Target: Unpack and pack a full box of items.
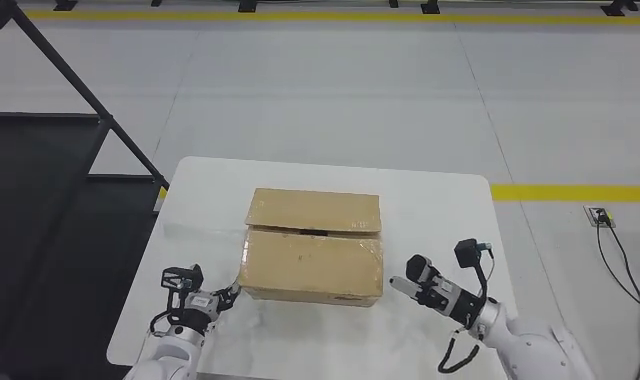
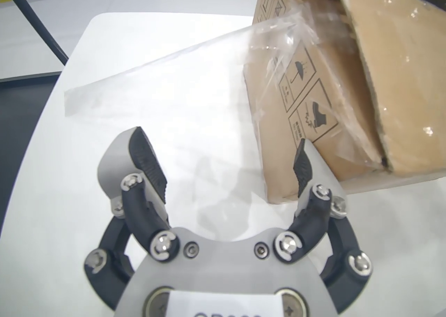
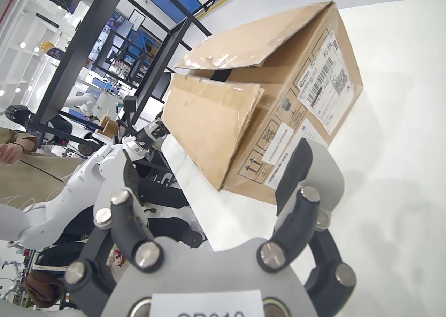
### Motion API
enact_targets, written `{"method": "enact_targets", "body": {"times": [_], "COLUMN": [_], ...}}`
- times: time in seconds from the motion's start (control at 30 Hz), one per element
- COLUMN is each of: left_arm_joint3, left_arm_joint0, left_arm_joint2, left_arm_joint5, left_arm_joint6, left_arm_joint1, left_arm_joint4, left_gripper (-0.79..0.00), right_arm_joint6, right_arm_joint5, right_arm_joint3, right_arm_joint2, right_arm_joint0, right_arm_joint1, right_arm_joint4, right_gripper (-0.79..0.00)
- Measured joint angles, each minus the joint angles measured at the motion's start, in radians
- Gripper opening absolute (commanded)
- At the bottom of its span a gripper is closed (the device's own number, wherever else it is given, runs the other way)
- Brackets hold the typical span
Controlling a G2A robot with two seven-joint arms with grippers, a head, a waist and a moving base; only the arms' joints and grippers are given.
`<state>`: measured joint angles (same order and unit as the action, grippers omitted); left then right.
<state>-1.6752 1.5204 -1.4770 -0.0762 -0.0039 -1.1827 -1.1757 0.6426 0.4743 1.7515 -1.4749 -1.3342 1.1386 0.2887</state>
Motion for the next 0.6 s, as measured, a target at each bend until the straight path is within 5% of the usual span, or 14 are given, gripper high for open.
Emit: {"method": "enact_targets", "body": {"times": [0.33,0.6], "left_arm_joint3": [-0.033,-0.051], "left_arm_joint0": [0.046,0.076], "left_arm_joint2": [-0.082,-0.142], "left_arm_joint5": [-0.002,-0.011], "left_arm_joint6": [0.027,0.034], "left_arm_joint1": [0.001,0.0], "left_arm_joint4": [0.102,0.181], "left_gripper": [0.0,0.0], "right_arm_joint6": [0.01,0.054], "right_arm_joint5": [-0.107,-0.088], "right_arm_joint3": [-0.087,-0.16], "right_arm_joint2": [0.073,0.131], "right_arm_joint0": [0.142,0.208], "right_arm_joint1": [0.008,0.014], "right_arm_joint4": [-0.058,-0.133], "right_gripper": [0.0,0.0]}}
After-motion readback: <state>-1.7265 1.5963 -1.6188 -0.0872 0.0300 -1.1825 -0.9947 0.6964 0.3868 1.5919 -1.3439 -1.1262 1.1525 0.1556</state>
